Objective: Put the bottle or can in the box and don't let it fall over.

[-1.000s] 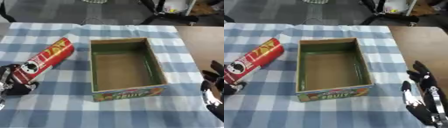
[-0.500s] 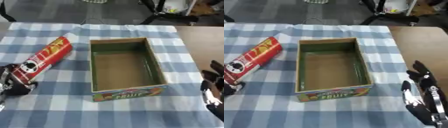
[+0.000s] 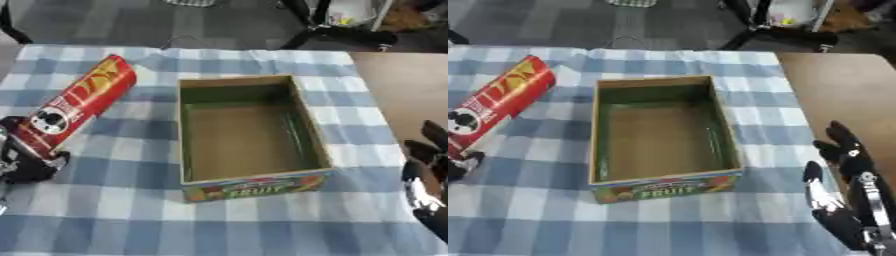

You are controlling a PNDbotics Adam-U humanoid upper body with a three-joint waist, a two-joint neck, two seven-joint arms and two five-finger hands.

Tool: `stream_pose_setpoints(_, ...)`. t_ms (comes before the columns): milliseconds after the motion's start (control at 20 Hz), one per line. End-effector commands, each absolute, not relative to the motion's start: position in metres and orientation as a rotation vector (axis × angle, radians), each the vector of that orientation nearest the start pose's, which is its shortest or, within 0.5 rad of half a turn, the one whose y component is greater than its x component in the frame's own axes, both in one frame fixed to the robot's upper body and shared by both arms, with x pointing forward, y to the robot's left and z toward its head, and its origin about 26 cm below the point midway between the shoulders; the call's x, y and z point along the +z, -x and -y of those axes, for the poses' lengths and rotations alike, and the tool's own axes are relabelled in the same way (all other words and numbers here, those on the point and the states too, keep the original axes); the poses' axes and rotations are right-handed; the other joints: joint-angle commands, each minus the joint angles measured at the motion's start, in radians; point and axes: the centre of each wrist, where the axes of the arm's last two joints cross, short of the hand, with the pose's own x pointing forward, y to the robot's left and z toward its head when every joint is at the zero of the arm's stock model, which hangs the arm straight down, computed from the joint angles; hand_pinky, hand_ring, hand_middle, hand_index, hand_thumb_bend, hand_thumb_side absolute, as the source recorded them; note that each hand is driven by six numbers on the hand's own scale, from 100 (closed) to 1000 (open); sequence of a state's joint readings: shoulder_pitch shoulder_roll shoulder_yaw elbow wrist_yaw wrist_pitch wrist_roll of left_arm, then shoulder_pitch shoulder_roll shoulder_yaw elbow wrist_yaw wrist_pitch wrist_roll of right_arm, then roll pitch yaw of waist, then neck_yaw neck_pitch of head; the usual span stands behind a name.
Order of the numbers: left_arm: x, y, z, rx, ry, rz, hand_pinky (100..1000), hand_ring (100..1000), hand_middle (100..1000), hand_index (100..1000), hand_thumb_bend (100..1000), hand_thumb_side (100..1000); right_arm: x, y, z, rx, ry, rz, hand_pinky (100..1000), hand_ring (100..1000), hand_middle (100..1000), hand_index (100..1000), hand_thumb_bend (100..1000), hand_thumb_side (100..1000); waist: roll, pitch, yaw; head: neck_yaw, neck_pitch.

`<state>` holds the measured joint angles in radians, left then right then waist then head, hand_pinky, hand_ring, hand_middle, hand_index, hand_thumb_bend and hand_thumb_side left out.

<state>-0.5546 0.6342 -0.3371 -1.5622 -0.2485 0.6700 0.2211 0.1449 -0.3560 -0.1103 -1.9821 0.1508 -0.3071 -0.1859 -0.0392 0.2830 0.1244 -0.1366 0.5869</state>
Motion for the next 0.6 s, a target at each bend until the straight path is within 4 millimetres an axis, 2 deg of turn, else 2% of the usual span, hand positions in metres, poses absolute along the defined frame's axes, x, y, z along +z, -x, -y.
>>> stream_pose_setpoints(50, 0.198, -0.373, -0.273, -0.543, -1.011, 1.464, 435, 386, 514, 599, 100, 100, 0.104, -0.231, 0.337, 0.282, 0.579, 2.172, 868, 860, 1000, 934, 100, 477, 0.001, -0.017, 0.002, -0.004, -0.004)
stream_pose_setpoints(350, 0.211, -0.372, -0.276, -0.523, -1.011, 1.467, 451, 410, 519, 606, 100, 100, 0.104, -0.231, 0.337, 0.280, 0.581, 2.169, 868, 861, 1000, 934, 100, 478, 0.003, -0.019, 0.005, -0.006, 0.000)
stream_pose_setpoints(600, 0.218, -0.371, -0.276, -0.538, -0.997, 1.452, 508, 477, 538, 633, 100, 100, 0.104, -0.231, 0.338, 0.281, 0.582, 2.167, 868, 861, 1000, 934, 100, 478, 0.005, -0.019, 0.006, -0.008, 0.002)
